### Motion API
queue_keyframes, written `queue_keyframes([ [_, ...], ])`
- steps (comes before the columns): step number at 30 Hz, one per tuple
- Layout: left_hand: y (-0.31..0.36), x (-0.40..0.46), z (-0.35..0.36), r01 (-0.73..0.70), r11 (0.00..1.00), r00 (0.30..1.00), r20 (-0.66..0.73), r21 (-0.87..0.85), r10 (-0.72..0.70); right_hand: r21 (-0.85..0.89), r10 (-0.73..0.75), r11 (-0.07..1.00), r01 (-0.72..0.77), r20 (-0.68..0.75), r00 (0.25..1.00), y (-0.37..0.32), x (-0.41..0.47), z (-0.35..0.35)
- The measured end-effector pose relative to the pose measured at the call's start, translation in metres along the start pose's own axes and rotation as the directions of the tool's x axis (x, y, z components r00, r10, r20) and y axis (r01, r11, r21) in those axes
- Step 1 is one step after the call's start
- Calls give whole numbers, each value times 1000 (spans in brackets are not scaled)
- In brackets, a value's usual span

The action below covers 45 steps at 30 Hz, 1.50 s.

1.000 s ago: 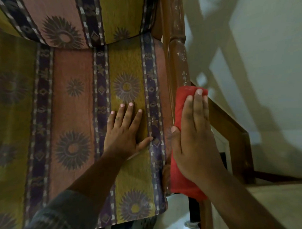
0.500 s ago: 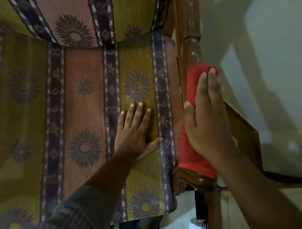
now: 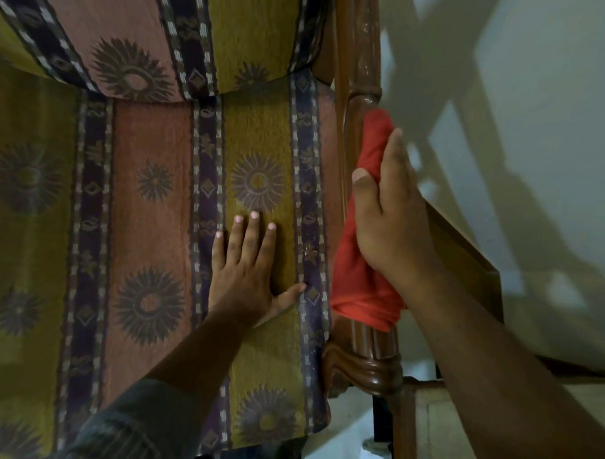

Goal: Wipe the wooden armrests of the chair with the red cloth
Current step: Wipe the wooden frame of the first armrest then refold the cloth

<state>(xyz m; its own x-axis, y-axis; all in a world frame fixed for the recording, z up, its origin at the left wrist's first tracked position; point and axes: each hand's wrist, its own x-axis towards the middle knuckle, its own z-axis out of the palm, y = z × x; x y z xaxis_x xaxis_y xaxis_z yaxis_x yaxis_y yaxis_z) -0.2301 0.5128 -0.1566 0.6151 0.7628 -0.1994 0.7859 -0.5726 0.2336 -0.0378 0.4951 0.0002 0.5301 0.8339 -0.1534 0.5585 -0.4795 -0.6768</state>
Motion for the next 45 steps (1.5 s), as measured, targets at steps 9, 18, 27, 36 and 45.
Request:
queue_keyframes([
  [9,-22,44,-27,-198,980,980,35,25,197,-581,-225,771,260,134,965,-13,-2,5],
  [18,-88,154,-57,-337,918,940,31,211,338,-251,-34,968,23,-39,999,-14,48,5],
  [27,-88,152,-56,-262,954,963,-16,145,267,-494,-243,840,223,25,970,-25,62,6],
  [36,-84,150,-53,-241,956,969,-10,167,246,-571,-337,767,291,27,941,-46,164,5],
  [45,-86,151,-50,-488,856,872,57,169,486,-313,-145,945,93,-147,978,-45,165,3],
])
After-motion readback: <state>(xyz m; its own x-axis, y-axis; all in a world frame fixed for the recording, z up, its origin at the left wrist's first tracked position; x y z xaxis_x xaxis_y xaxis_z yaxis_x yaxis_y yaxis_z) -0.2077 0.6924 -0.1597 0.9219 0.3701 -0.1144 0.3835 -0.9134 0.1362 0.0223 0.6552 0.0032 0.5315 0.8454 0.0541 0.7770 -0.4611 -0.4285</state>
